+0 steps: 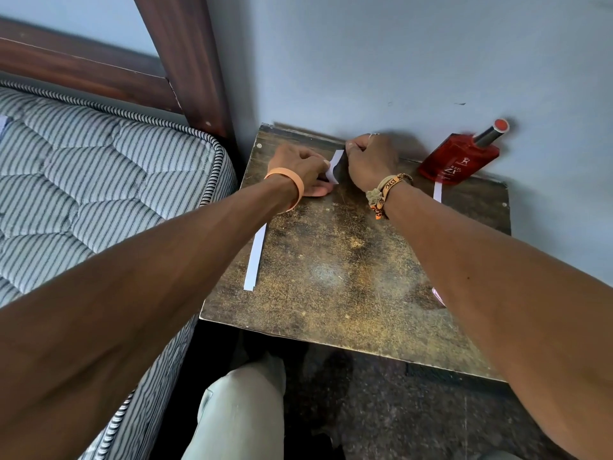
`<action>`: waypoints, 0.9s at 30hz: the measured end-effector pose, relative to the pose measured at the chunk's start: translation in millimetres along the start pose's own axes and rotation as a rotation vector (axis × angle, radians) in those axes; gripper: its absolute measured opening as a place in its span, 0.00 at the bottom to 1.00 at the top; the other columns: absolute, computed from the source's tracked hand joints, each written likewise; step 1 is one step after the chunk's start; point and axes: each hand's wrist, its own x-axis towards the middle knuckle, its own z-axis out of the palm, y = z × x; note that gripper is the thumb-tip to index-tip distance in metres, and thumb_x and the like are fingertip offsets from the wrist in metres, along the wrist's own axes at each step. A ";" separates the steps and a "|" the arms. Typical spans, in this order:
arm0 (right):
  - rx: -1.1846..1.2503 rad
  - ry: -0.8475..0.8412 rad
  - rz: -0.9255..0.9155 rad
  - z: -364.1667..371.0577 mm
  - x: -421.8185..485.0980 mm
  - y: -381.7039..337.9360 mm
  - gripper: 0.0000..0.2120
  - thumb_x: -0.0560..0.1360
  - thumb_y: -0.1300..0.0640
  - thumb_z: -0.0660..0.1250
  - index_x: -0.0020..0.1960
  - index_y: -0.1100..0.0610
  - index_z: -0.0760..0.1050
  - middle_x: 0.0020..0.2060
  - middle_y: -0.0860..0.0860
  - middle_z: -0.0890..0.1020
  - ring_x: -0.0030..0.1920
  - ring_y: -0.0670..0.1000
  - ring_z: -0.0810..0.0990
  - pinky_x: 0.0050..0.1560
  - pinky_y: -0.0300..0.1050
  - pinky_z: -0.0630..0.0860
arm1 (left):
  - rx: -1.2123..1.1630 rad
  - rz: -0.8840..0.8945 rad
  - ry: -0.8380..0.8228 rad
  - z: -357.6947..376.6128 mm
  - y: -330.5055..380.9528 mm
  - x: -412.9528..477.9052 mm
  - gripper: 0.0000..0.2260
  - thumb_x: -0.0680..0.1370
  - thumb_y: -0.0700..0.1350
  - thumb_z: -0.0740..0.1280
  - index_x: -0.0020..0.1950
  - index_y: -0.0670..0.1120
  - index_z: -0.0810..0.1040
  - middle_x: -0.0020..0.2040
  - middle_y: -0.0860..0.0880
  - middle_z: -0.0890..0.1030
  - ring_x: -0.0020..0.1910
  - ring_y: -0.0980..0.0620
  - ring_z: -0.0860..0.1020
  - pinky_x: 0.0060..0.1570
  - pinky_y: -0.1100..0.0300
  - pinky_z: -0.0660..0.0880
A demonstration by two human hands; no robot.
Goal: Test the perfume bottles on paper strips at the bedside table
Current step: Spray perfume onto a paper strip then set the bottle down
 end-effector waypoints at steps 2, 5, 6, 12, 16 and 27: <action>-0.008 -0.011 -0.014 0.7 -2.5 0.2 0.12 0.78 0.58 0.62 0.48 0.62 0.83 0.48 0.57 0.85 0.50 0.55 0.81 0.51 0.47 0.77 | -0.005 -0.003 -0.016 -2.1 0.0 -2.4 0.03 0.74 0.35 0.70 0.47 0.39 0.80 0.39 0.38 0.84 0.32 0.45 0.83 0.26 0.61 0.78; -0.031 -0.029 -0.039 -0.6 -4.6 0.0 0.09 0.78 0.56 0.66 0.49 0.58 0.84 0.50 0.51 0.85 0.51 0.51 0.81 0.51 0.43 0.77 | 0.004 0.004 -0.027 -3.1 -1.4 -2.3 0.02 0.73 0.36 0.72 0.43 0.41 0.81 0.40 0.39 0.84 0.33 0.45 0.84 0.27 0.61 0.78; -0.029 -0.032 -0.040 -1.0 -5.0 -0.2 0.09 0.77 0.55 0.67 0.52 0.56 0.84 0.51 0.50 0.85 0.53 0.50 0.81 0.53 0.43 0.77 | 0.008 0.008 -0.030 -3.0 -1.8 -2.1 0.03 0.72 0.37 0.73 0.44 0.41 0.81 0.41 0.39 0.84 0.34 0.45 0.84 0.27 0.61 0.78; 0.006 -0.007 0.008 2.1 1.3 0.0 0.06 0.76 0.55 0.70 0.52 0.52 0.83 0.50 0.48 0.85 0.53 0.49 0.82 0.57 0.47 0.78 | -0.001 0.022 -0.028 -2.5 -2.5 -0.4 0.05 0.73 0.39 0.73 0.47 0.41 0.81 0.40 0.40 0.84 0.33 0.46 0.84 0.28 0.61 0.78; 0.005 0.022 0.010 2.6 3.3 -0.9 0.04 0.75 0.54 0.70 0.48 0.51 0.83 0.49 0.48 0.85 0.51 0.49 0.82 0.55 0.47 0.78 | 0.003 0.030 -0.038 -3.2 -2.6 1.8 0.04 0.74 0.41 0.72 0.45 0.42 0.79 0.38 0.42 0.84 0.33 0.47 0.84 0.27 0.61 0.77; -0.024 0.058 0.013 2.4 5.1 1.1 0.07 0.76 0.53 0.69 0.39 0.48 0.78 0.39 0.44 0.81 0.45 0.47 0.80 0.47 0.42 0.74 | 0.078 0.018 -0.066 -3.0 -2.2 -0.3 0.07 0.68 0.38 0.77 0.41 0.43 0.81 0.38 0.41 0.84 0.35 0.45 0.84 0.30 0.59 0.80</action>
